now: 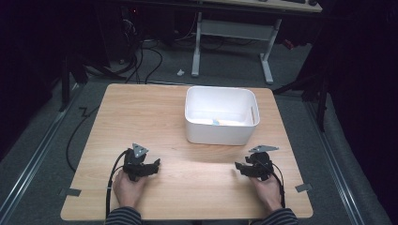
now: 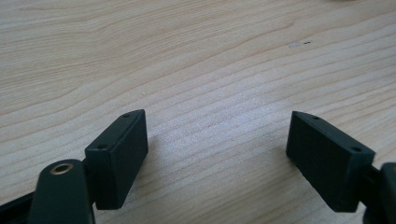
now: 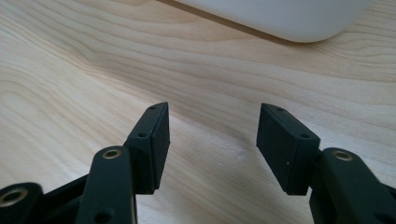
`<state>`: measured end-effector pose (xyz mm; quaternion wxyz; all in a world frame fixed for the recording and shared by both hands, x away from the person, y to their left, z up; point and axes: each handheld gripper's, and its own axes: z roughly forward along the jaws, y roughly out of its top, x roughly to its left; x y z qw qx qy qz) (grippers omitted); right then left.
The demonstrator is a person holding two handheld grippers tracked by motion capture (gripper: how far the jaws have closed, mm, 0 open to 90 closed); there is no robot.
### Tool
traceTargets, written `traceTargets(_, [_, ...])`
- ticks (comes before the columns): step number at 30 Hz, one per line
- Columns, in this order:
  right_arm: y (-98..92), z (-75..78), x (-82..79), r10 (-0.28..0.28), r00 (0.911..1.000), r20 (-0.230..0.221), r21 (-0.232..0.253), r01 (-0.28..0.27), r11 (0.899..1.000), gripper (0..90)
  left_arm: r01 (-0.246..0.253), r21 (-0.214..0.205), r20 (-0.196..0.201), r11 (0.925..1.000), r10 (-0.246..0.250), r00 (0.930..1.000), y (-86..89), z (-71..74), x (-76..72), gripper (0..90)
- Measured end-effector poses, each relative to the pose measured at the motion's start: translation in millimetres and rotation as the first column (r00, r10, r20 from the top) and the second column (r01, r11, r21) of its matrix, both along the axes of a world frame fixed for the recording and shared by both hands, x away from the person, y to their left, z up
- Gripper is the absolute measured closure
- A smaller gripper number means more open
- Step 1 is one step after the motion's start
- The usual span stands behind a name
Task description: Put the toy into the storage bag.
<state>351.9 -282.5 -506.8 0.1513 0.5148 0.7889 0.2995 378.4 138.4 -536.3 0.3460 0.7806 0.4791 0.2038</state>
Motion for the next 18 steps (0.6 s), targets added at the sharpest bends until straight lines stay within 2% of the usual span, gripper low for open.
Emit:
traceTargets(5, [0.0, -8.0, 1.7, -0.016, 0.9998, 0.01, -0.024, 0.017, 1.0, 44.3, 0.0, 0.0, 0.0, 1.0, 0.0, 1.0, 0.0, 0.0, 0.0, 21.1])
traceTargets(6, [-0.1, -12.1, 1.2, -0.018, 0.9991, 0.038, -0.03, 0.019, 0.999, 44.2, 0.0, 0.0, 0.0, 1.0, 0.0, 1.0, 0.0, 0.0, 0.0, 21.1])
traceTargets(8, [-0.1, -12.8, 0.9, -0.018, 0.9987, 0.047, -0.031, 0.02, 0.999, 44.1, 0.0, 0.0, 0.0, 1.0, 0.0, 1.0, 0.0, 0.0, 0.0, 21.0])
traceTargets(9, [1.1, -15.2, 0.7, -0.008, 0.9973, 0.073, -0.043, 0.011, 0.999, 41.8, 0.0, 0.0, 0.0, 1.0, 0.0, 1.0, 0.0, 0.0, 0.0, 21.1])
traceTargets(11, [1.6, -16.3, 0.6, -0.003, 0.9963, 0.085, -0.05, 0.008, 0.999, 40.0, 0.0, 0.0, 0.0, 1.0, 0.0, 1.0, 0.0, 0.0, 0.0, 21.0])
traceTargets(13, [0.6, -23.9, -0.9, 0.002, 0.9884, 0.152, -0.02, 0.001, 1.0, 36.3, 0.001, 0.001, -0.001, 1.0, -0.001, 1.0, 0.0, 0.1, -0.1, 21.1])
traceTargets(18, [1.2, -23.9, -1.5, -0.008, 0.9883, 0.152, -0.021, 0.011, 1.0, 35.5, 0.001, 0.001, -0.001, 1.0, -0.001, 1.0, 0.0, 0.1, -0.1, 21.0])
